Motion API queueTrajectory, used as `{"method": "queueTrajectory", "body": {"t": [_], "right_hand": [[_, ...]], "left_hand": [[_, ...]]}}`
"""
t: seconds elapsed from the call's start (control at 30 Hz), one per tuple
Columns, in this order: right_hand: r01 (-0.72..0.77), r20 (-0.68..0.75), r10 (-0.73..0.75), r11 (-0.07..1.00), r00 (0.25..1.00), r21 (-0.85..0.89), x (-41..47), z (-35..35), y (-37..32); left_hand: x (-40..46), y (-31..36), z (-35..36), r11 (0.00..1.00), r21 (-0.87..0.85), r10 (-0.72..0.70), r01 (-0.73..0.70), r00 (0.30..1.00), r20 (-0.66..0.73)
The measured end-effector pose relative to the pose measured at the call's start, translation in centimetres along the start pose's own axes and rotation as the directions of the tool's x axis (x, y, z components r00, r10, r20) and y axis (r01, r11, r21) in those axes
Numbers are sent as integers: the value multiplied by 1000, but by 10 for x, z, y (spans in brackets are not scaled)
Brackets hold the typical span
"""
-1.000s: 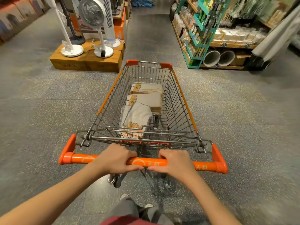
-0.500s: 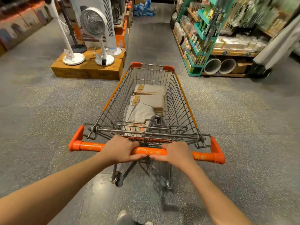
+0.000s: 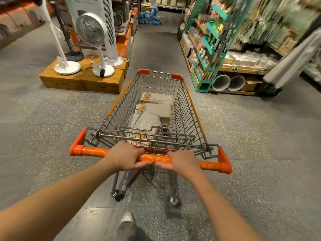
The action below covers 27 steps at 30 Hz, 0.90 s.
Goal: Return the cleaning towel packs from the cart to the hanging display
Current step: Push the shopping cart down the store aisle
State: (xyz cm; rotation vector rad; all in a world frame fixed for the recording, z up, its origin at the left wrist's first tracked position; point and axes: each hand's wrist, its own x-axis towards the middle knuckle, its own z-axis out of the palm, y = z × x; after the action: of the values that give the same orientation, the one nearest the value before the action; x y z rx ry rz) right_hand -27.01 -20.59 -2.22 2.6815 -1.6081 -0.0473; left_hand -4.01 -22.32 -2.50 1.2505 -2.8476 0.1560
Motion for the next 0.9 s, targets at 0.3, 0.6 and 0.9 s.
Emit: {"method": "queueTrajectory", "body": {"t": [0.3,0.6,0.9], "right_hand": [[-20,-29,20,999,999,-29,93,5,61],[-69,-32,69,998,997,3,212,5,118],[-166,-56,167,986,984,20,321,9,171]], "left_hand": [[89,-66,17,1000,-5,-12,12,1000,-18],[182,-159,32,999,-19,-34,34,999,-10],[278,-246,40,998,39,-40,39,999,17]]}}
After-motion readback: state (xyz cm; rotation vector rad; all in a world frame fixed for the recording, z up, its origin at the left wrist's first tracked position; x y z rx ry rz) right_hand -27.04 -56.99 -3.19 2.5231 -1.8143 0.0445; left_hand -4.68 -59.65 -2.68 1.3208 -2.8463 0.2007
